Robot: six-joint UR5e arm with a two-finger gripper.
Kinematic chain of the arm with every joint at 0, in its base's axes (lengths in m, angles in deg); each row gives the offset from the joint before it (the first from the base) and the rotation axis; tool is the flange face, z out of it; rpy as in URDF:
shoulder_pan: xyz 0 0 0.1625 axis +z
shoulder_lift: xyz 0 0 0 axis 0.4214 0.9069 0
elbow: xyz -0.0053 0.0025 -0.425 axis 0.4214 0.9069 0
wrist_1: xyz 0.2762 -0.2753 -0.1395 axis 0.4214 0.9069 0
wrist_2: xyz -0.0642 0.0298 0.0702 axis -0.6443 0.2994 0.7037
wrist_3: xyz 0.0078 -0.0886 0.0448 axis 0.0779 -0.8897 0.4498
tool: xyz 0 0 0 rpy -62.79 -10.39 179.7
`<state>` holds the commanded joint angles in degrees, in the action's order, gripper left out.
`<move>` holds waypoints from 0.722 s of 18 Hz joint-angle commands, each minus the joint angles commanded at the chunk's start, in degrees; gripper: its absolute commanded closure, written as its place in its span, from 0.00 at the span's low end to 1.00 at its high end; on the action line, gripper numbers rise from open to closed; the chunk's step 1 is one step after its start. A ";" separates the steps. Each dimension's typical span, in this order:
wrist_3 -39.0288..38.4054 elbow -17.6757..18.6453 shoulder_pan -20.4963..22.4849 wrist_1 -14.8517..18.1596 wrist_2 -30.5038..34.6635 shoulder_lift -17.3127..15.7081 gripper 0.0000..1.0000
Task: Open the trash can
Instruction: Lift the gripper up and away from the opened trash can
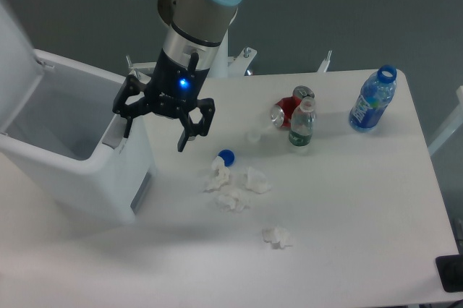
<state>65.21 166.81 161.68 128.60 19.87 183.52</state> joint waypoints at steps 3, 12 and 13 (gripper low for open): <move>-0.09 -0.61 0.53 0.17 -0.09 -0.09 0.00; 0.35 -3.95 5.71 -0.44 -0.09 -2.46 0.00; 1.48 -4.30 6.50 -0.79 -0.09 -2.46 0.00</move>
<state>66.70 162.50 168.17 127.81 19.78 181.05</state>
